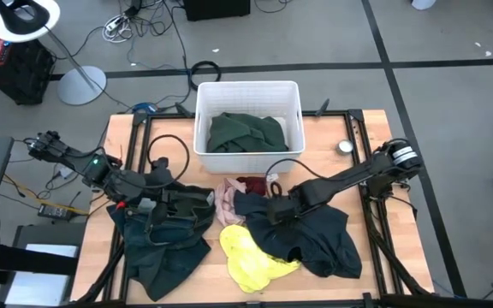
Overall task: Sort clothes
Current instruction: Put the dark blue shorts into the white bin
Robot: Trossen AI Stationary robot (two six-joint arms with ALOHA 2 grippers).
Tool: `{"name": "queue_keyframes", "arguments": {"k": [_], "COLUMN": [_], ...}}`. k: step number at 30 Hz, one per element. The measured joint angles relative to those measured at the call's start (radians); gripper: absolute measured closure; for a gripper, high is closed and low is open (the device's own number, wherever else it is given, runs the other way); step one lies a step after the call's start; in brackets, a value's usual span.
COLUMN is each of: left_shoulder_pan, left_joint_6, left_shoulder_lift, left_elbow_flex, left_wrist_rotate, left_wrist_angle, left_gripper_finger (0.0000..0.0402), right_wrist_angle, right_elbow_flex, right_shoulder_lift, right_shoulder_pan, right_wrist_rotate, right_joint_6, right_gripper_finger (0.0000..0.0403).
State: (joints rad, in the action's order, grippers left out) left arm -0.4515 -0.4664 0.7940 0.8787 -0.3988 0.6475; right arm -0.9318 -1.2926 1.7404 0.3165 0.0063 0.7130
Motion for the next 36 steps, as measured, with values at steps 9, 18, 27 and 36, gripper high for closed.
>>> {"name": "queue_keyframes", "arguments": {"k": [9,18,27,36], "left_shoulder_pan": [0.006,0.066,0.11,0.144], "left_joint_6": [0.02,0.066,0.073,0.072], "left_shoulder_lift": [-0.003,-0.044,-0.058,-0.116], "left_elbow_flex": [0.0,0.001,-0.06,-0.227], "left_wrist_rotate": [-0.012,0.01,0.067,0.128], "left_wrist_angle": [0.001,0.002,-0.022,-0.193], "left_gripper_finger": [0.027,0.027,0.027,0.027], "right_wrist_angle": [-0.015,-0.185,-0.331,-0.323], "right_elbow_flex": [-0.005,-0.166,-0.445,-0.604], "right_shoulder_lift": [-0.048,-0.184,-0.232,-0.227], "right_shoulder_pan": [0.0,0.061,0.116,0.089], "right_wrist_rotate": [-0.01,0.147,0.376,0.45], "right_joint_6": [0.039,0.122,0.121,0.013], "right_gripper_finger": [0.0388,0.0399,0.0401,0.0402]}}
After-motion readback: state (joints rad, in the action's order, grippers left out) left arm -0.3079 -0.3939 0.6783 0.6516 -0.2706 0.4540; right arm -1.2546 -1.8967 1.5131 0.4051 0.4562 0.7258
